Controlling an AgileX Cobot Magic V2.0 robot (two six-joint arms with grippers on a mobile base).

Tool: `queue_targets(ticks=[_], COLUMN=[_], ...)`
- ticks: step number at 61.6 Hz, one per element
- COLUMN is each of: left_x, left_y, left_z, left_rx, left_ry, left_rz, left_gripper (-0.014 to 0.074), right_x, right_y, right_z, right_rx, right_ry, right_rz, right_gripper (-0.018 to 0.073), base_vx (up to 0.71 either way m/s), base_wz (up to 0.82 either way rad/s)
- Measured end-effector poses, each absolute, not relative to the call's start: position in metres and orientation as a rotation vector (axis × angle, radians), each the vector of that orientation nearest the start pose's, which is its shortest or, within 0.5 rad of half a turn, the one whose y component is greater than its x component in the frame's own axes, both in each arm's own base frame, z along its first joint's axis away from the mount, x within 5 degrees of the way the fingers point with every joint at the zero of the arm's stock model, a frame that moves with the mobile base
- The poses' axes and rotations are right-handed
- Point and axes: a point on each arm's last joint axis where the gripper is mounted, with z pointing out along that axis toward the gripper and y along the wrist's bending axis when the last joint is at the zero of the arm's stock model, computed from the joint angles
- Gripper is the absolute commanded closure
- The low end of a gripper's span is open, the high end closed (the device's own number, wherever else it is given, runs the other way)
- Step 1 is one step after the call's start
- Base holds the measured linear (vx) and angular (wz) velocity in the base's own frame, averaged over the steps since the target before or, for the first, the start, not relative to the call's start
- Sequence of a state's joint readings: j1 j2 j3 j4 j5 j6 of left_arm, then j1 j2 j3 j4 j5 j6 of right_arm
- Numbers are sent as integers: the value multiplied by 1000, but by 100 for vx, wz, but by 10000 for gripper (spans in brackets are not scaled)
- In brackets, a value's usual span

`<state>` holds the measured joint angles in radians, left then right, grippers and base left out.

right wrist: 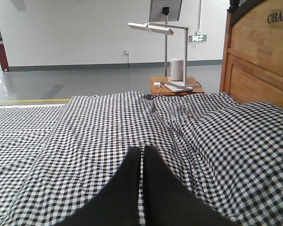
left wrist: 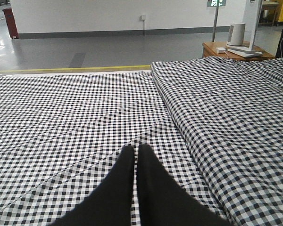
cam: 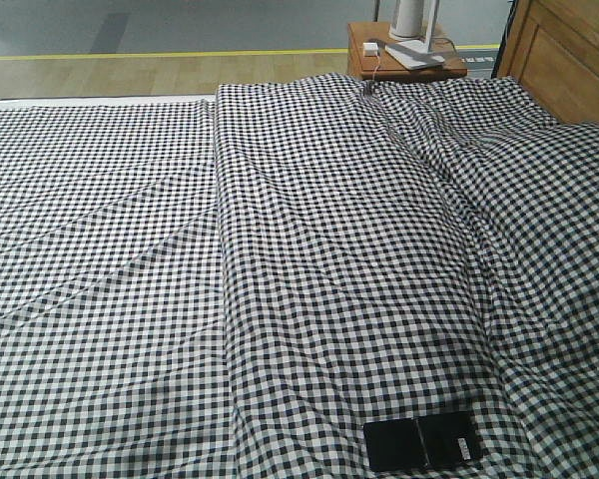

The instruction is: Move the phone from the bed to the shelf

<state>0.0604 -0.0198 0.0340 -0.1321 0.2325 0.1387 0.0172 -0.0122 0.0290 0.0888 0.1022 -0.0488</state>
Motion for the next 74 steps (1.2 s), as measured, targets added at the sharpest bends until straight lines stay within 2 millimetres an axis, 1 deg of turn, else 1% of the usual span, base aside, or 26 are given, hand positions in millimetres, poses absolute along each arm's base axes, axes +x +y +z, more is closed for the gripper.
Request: queue_targets(ticks=[74], left_x=[55], left_y=[1], left_z=[182], left_rx=[-21], left_ry=[1728], left_rz=[26], left_gripper=[596], right_x=[57], right_y=[2], right_z=[195], right_rx=[11], right_ry=[1602], right_rz=[51], right_gripper=[568], base_vx=[0], base_wz=[0])
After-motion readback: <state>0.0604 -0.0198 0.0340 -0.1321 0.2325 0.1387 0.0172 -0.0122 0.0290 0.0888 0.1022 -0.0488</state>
